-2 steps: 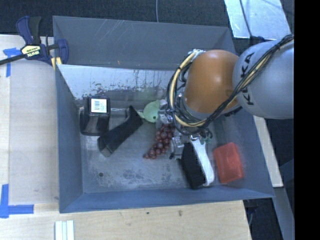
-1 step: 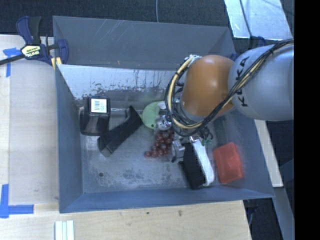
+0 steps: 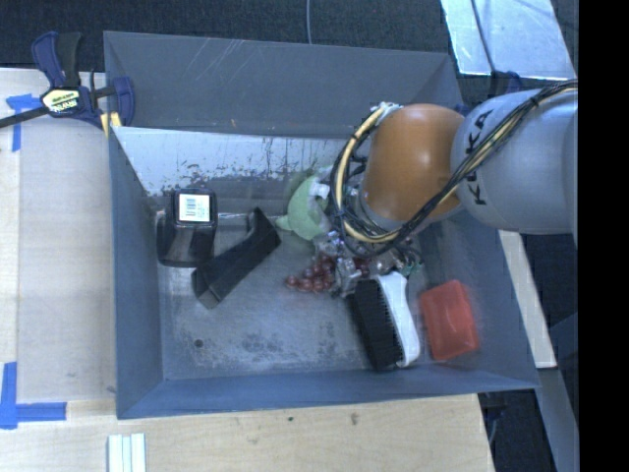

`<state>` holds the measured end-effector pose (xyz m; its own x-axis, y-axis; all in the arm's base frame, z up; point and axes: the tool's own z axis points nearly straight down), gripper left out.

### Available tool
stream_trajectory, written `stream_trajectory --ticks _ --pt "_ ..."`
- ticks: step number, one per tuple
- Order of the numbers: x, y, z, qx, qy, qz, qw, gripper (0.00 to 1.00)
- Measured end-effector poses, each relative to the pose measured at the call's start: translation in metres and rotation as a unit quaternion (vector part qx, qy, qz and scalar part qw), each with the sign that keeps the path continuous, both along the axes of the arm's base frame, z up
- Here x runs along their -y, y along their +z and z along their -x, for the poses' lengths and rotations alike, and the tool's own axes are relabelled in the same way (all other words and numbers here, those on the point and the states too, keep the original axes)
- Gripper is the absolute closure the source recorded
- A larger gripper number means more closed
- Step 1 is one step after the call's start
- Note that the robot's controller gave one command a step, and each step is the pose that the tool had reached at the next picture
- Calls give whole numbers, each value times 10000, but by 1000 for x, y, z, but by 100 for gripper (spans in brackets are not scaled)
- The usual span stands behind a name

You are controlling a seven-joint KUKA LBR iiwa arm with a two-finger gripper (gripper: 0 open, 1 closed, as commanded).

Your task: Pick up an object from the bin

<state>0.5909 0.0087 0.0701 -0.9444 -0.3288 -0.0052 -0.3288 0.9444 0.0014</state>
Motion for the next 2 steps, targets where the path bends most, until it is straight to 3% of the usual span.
stream_trajectory --ticks 2 --pt "0 2 1 -5 -1 -2 10000 100"
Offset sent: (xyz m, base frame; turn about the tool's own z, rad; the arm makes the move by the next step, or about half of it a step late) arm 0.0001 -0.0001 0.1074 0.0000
